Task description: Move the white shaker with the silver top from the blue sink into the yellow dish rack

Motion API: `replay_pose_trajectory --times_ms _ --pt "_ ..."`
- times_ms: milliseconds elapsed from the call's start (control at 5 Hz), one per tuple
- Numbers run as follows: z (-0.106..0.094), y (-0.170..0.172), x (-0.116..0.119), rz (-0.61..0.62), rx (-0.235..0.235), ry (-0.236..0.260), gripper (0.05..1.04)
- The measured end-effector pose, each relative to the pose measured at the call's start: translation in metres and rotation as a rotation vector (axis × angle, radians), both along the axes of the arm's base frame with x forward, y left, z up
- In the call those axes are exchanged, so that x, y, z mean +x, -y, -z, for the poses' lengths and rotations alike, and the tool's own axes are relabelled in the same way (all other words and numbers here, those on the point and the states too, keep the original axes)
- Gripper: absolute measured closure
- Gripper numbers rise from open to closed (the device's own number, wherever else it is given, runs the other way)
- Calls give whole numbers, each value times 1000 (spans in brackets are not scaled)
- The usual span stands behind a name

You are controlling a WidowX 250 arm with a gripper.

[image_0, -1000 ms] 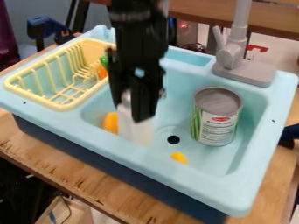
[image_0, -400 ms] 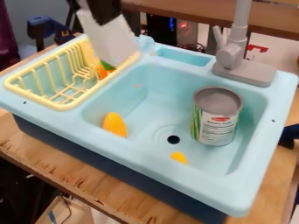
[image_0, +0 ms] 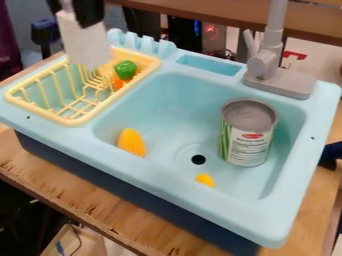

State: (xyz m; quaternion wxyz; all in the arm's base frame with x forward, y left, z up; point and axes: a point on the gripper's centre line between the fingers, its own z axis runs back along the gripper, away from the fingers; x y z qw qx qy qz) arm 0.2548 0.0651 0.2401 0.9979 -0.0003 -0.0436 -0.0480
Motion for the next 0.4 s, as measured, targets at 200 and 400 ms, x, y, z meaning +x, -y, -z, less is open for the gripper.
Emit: replay_pose_trajectory --times_ms 200,400 --pt "17 -18 -3 -46 21 -94 463" --pt "41 -30 -5 -54 1 -155 463"
